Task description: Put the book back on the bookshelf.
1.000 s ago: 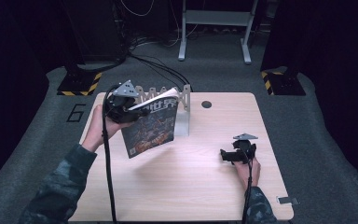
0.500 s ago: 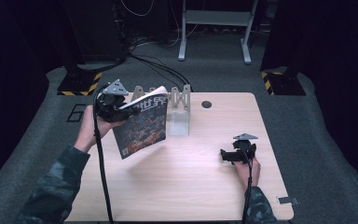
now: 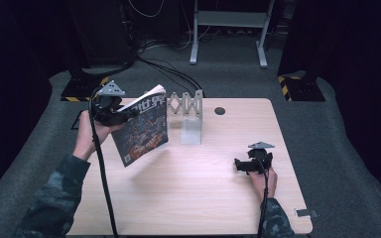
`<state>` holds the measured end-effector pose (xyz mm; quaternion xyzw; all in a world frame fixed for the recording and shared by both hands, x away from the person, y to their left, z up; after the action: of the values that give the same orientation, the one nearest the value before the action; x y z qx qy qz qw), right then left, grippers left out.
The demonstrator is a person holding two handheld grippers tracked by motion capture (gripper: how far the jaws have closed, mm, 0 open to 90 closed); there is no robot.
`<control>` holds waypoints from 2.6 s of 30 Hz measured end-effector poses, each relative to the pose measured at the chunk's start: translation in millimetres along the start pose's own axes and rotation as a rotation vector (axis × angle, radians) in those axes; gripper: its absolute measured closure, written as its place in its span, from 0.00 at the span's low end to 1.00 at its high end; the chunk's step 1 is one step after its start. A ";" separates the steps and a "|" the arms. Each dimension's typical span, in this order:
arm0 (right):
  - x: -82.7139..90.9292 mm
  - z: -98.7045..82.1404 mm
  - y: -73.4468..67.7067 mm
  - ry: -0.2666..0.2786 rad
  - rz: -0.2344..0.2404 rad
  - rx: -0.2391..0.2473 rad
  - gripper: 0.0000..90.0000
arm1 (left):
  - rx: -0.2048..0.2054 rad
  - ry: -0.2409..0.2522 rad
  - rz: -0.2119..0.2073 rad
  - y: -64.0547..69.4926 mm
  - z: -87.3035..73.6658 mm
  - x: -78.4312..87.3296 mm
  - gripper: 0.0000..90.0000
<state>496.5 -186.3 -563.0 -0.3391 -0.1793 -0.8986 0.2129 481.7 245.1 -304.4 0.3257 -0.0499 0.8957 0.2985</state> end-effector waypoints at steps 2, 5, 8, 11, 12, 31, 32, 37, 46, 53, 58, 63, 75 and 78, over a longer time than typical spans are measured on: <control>0.0 0.0 0.0 0.000 0.000 0.000 0.03 | 0.014 0.005 0.009 -2.6 0.4 0.7 0.91; 0.0 0.0 0.0 0.000 0.000 0.000 0.03 | 0.027 -0.003 0.029 -8.6 0.8 2.6 0.91; -0.1 0.0 0.1 0.001 0.000 0.001 0.03 | 0.055 0.016 0.049 -14.1 1.3 3.5 0.91; 0.0 0.0 0.1 0.000 0.000 0.000 0.03 | 0.082 0.031 0.071 -19.4 2.1 3.0 0.91; 0.0 0.0 0.1 0.001 -0.001 0.000 0.03 | 0.089 0.037 0.083 -20.9 2.4 2.6 0.91; 0.4 -0.2 0.5 0.000 -0.006 -0.006 0.05 | 0.203 0.046 0.127 -32.9 12.1 -34.8 0.91; 0.4 -0.2 0.5 0.000 -0.005 -0.006 0.05 | 0.218 0.045 0.135 -35.4 12.6 -38.7 0.91; 0.3 -0.1 0.6 0.001 -0.005 -0.005 0.05 | 0.277 0.069 0.152 -40.8 15.5 -51.3 0.91; 0.4 -0.1 0.6 0.001 -0.005 -0.006 0.05 | 0.419 0.091 0.144 -48.5 14.8 -76.5 0.91; 0.5 0.0 0.6 0.002 -0.004 -0.004 0.06 | 0.492 0.123 0.178 -55.6 9.3 -86.9 0.91; 0.5 0.0 0.5 0.003 -0.003 -0.004 0.06 | 0.534 0.159 0.208 -60.4 5.8 -84.9 0.91; 0.4 0.0 0.5 0.003 -0.004 -0.004 0.06 | 0.536 0.181 0.216 -62.9 4.0 -82.7 0.90; 0.6 0.0 0.5 0.002 -0.003 -0.005 0.06 | 0.464 0.185 0.250 -62.1 -3.6 -73.5 0.49; 0.6 0.0 0.5 0.003 -0.002 -0.005 0.06 | 0.438 0.202 0.251 -59.1 -5.6 -66.7 0.37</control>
<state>496.3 -186.9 -562.5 -0.3381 -0.1773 -0.8998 0.2113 552.7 261.5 -355.9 0.2827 0.1354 0.9431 0.1111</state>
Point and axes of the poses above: each handheld gripper's, and its own axes: x roughly backward along the jaws, z roughly out of its top, y roughly to its right, the point moved 5 cm from there along -x, roughly forward along the jaws, and after that the axes turned 15 degrees about x, right-handed, at the moved point
